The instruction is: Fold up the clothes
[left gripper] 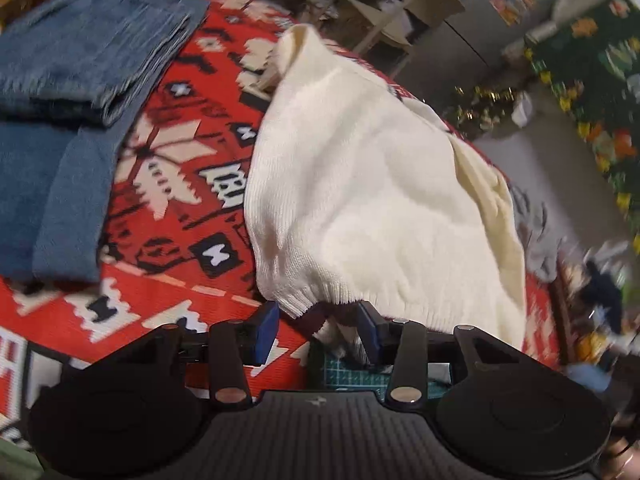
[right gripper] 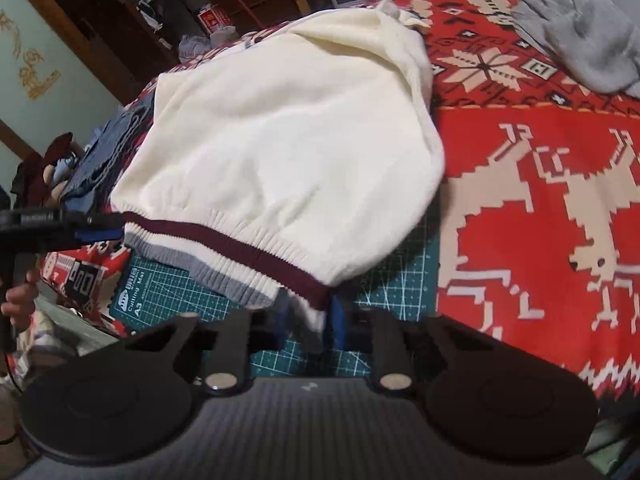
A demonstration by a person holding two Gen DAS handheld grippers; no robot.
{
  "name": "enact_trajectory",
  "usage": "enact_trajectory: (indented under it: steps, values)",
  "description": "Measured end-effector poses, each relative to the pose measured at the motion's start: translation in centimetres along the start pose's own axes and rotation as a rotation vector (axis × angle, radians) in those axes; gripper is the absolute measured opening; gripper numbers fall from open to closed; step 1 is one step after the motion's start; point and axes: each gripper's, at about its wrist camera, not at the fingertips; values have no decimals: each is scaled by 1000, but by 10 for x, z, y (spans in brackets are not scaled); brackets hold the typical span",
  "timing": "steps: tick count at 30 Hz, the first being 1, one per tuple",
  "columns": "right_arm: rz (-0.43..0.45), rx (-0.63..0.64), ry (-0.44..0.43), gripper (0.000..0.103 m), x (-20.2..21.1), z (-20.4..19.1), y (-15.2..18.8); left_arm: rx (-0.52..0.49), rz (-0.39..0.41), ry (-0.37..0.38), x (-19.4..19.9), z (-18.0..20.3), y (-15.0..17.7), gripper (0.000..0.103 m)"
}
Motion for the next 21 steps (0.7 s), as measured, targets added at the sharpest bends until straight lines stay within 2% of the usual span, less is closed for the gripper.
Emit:
enact_trajectory:
  steps: [5,11,15,19,21]
  values:
    - [87,-44,74,6,25,15,-12,8,1,13,1,0,2,43]
    - [108,-108,195,6,33,40,-17,-90,-7,-26,-1,13,9,42]
    - [78,-169,177,6,28,51,-14,-145,-41,-26,-7,21,11,37]
    - [67,-123,148,6,24,37,-11,-285,-38,-114,-11,39,19,35]
    - [62,-97,133,7,23,30,-9,-323,-29,-153,-15,45,19,35]
Point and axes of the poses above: each gripper's, at about its wrist camera, not at the fingertips, and x roughly against the way its jaws point, z to its right, y to its underside, and after that the axes turned 8 degrees about -z, right-handed
